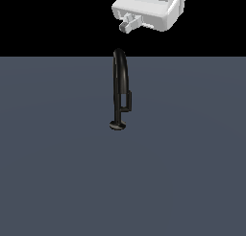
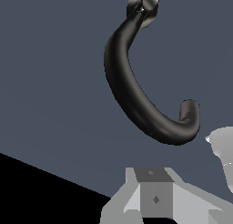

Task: Turn on the faucet by rotating a designated handle.

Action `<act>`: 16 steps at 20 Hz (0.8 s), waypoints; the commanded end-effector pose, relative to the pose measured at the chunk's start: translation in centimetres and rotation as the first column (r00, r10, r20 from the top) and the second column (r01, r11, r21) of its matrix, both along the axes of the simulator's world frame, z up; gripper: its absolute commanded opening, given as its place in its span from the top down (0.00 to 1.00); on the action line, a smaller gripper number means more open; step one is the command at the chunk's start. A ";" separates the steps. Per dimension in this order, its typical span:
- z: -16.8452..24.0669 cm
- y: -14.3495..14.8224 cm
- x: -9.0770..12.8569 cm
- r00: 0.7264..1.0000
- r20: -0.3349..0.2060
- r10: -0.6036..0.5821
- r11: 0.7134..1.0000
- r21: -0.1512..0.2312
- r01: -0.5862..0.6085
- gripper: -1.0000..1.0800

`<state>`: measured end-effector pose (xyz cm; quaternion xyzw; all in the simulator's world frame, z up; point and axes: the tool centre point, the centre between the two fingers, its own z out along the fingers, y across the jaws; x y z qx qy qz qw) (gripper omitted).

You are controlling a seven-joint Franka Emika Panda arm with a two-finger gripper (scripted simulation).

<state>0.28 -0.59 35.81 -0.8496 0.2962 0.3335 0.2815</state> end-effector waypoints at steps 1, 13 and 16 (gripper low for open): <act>-1.2 -0.2 1.2 0.999 -0.041 -0.033 0.999 0.034 0.035 1.00; -8.1 -1.2 6.2 0.948 -0.264 -0.179 0.956 0.180 0.230 1.00; -10.2 -1.3 7.3 0.922 -0.327 -0.210 0.934 0.211 0.287 1.00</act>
